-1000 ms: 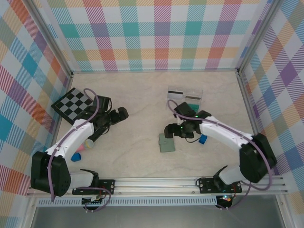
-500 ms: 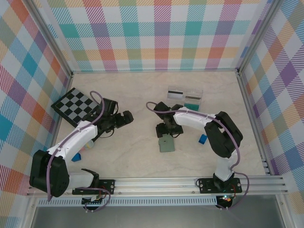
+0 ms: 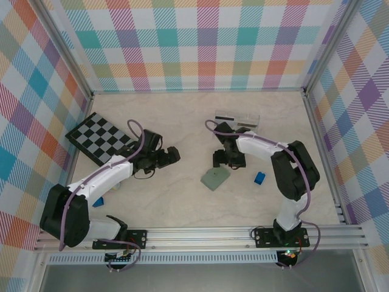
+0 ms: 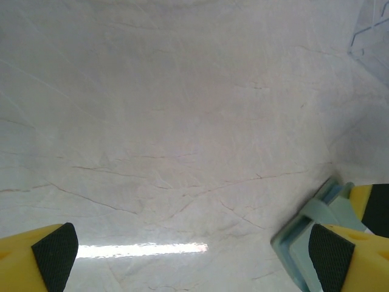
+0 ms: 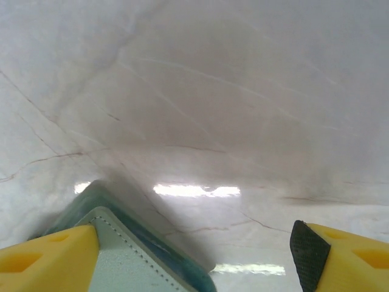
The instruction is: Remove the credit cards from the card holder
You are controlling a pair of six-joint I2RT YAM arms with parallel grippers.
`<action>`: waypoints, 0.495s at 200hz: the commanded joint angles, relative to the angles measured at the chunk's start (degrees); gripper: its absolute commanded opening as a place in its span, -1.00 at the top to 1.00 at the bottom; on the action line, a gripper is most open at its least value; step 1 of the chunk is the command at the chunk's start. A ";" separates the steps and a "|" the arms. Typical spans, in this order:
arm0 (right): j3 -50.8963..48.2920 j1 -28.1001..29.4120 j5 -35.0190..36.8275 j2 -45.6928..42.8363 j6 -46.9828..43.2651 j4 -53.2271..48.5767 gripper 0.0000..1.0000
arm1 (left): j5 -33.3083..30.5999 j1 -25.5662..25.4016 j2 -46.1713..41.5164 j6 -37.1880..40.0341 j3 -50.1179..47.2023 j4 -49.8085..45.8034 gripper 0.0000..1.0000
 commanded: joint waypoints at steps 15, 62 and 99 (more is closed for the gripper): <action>-0.83 -0.39 -13.69 -4.95 -4.73 2.19 -0.71 | 0.75 -3.20 2.09 -5.17 -0.59 2.52 -0.99; -1.26 -0.89 -12.20 -2.45 -3.74 -0.70 -0.71 | 2.08 -6.86 3.86 -9.66 -2.13 5.49 -0.96; -2.58 -0.85 -16.71 -2.28 -2.74 -0.02 -0.67 | 1.82 -8.83 4.92 -11.68 -2.87 5.71 -0.96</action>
